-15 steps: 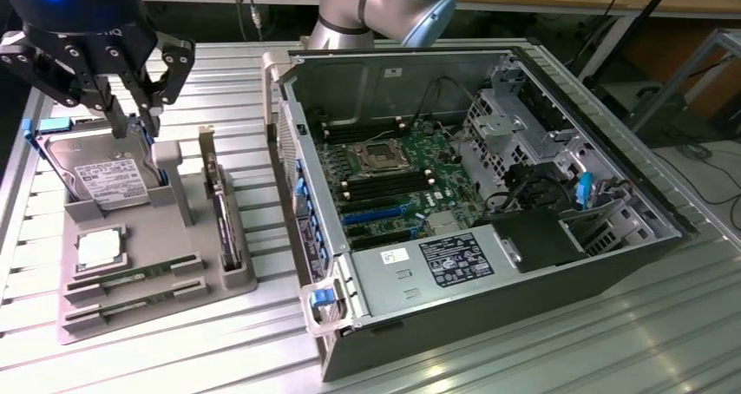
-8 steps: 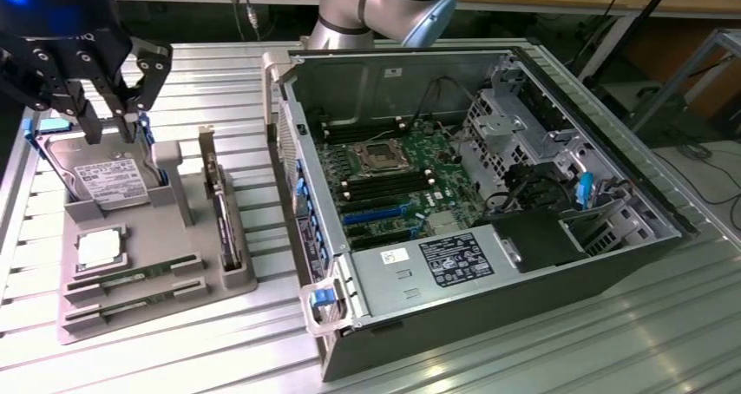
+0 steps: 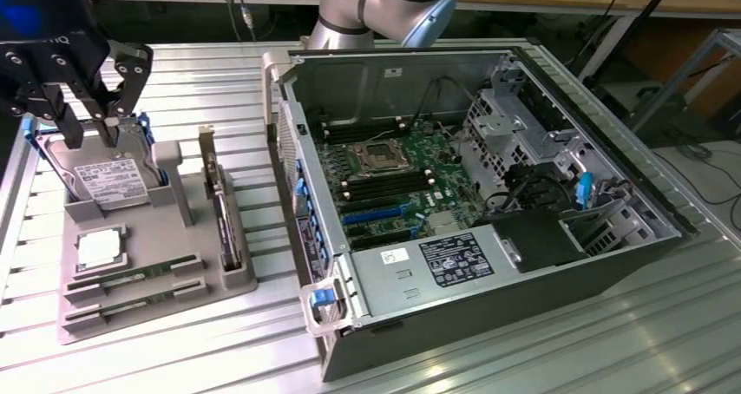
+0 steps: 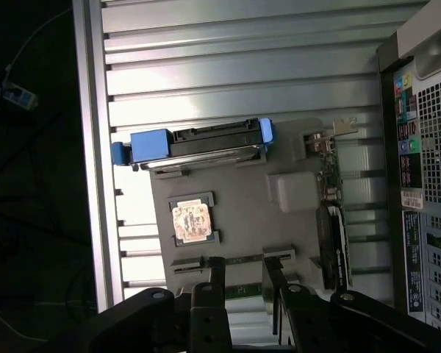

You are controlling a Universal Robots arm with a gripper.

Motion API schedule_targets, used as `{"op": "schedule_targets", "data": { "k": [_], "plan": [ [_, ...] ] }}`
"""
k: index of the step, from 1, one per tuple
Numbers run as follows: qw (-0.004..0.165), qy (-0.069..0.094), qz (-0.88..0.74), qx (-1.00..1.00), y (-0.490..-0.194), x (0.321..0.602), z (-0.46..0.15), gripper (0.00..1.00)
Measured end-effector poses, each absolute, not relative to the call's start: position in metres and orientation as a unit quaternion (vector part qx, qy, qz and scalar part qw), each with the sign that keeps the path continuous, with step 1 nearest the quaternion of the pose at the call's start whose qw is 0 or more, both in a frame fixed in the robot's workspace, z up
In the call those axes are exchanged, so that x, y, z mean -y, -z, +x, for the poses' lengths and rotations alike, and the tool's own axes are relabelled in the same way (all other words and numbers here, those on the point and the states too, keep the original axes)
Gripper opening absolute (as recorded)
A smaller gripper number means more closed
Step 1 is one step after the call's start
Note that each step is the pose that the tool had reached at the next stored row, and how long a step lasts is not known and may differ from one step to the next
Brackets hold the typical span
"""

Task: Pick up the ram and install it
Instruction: 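Pick up the ram and move it above insertion slot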

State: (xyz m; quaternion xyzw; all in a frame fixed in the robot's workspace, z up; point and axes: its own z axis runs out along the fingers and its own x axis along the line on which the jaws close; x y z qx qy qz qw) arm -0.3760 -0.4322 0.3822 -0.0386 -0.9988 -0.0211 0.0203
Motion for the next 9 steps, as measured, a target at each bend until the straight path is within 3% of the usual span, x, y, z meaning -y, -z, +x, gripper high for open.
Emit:
{"op": "schedule_targets", "data": {
  "k": [9],
  "plan": [
    [0.02, 0.021, -0.039, 0.999, -0.3822, 0.4322, -0.376, 0.34]
  ]
}}
